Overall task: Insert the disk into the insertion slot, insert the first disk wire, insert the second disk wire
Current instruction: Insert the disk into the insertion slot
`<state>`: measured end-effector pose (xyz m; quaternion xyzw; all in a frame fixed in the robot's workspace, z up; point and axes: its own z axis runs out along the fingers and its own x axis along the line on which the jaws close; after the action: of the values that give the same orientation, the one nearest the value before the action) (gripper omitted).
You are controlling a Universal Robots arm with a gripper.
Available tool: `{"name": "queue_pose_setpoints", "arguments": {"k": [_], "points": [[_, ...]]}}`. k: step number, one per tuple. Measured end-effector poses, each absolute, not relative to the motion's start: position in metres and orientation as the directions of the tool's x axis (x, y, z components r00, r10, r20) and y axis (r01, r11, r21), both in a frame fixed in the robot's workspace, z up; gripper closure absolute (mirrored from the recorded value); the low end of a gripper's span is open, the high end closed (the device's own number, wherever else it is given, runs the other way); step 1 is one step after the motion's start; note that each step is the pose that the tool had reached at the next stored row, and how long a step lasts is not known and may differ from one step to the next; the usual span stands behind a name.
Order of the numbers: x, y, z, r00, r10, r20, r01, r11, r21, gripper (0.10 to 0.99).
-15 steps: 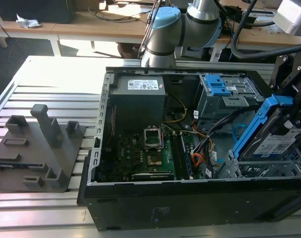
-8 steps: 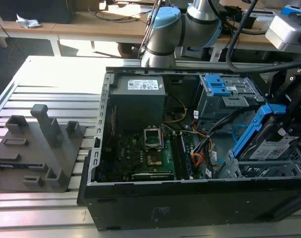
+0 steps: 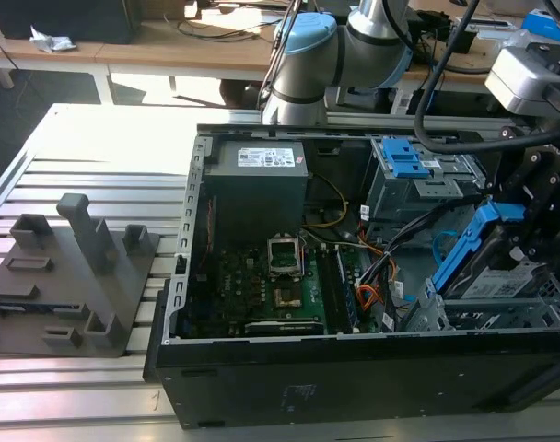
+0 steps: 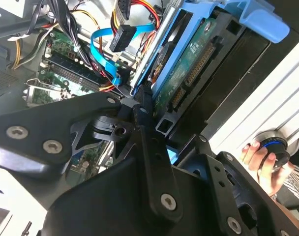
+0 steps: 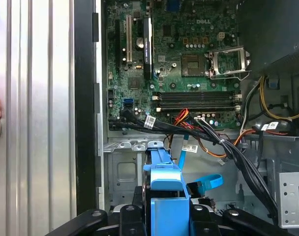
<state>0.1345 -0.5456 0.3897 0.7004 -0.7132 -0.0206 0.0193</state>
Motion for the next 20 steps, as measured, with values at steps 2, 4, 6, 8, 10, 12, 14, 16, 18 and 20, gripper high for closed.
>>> {"name": "queue_pose_setpoints", "arguments": {"k": [2, 4, 6, 8, 10, 12, 14, 16, 18, 20], "points": [[0.1345, -0.5456, 0.3894, -0.018, -1.000, -0.001, -0.998, 0.018, 0.056, 0.725], [0.1345, -0.5456, 0.3892, -0.018, -1.000, -0.001, -0.998, 0.018, 0.056, 0.725], [0.1345, -0.5456, 0.3891, -0.018, -1.000, -0.002, -0.998, 0.018, 0.056, 0.725], [0.1345, -0.5456, 0.3891, -0.018, -1.000, -0.002, -0.998, 0.018, 0.056, 0.725], [0.1345, -0.5456, 0.3891, -0.018, -1.000, -0.001, -0.998, 0.018, 0.056, 0.655], [0.1345, -0.5456, 0.3890, -0.018, -1.000, -0.002, -0.998, 0.018, 0.056, 0.588], [0.1345, -0.5456, 0.3890, -0.018, -1.000, -0.001, -0.998, 0.018, 0.056, 0.588], [0.1345, -0.5456, 0.3889, -0.018, -1.000, -0.001, -0.998, 0.018, 0.056, 0.588], [0.1345, -0.5456, 0.3888, -0.018, -1.000, -0.001, -0.998, 0.018, 0.056, 0.667], [0.1345, -0.5456, 0.3887, -0.018, -1.000, -0.001, -0.998, 0.018, 0.056, 0.851]]}}
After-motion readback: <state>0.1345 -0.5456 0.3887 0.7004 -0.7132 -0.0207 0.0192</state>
